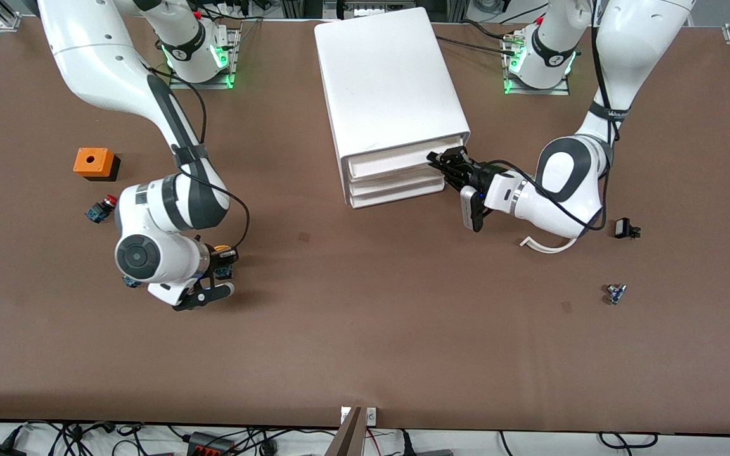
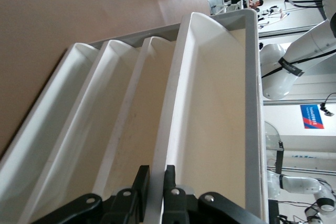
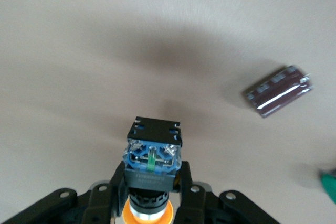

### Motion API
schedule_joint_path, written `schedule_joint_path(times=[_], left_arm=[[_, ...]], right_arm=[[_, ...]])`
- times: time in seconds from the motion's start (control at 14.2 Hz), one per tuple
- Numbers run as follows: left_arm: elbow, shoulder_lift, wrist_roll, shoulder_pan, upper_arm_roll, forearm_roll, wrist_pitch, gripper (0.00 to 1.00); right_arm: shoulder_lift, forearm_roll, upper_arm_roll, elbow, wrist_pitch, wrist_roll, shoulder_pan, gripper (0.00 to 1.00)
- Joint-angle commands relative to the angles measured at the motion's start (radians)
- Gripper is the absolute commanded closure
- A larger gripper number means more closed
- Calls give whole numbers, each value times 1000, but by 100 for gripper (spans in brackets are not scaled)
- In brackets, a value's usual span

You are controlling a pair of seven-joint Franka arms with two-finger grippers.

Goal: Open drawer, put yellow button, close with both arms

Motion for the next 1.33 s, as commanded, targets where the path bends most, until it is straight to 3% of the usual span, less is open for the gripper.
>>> schedule_joint_path(times=[0.0, 0.35, 0.7, 0.77, 0.91, 1.12, 1.26], left_arm=[[125, 47, -68, 31, 4, 86, -5, 98], [253, 119, -73, 68, 4, 152, -5, 96], [282, 130, -73, 74, 4, 166, -3, 88], [282, 130, -73, 74, 4, 166, -3, 79], [284, 126, -68, 74, 4, 176, 2, 0], [311, 118, -90, 85, 6, 198, -11, 0], [343, 92, -227, 102, 4, 231, -64, 0]], right_arm=[[-4, 13, -2, 141, -111, -11, 4, 100], [-42, 25, -5, 235, -212, 16, 24, 100], [-79, 25, -3, 314, -280, 45, 79, 100], [-97, 25, -2, 314, -278, 47, 80, 100], [-111, 25, -3, 317, -272, 53, 120, 100], [-139, 25, -3, 320, -245, 166, 178, 100], [-139, 25, -3, 343, -226, 209, 211, 100]])
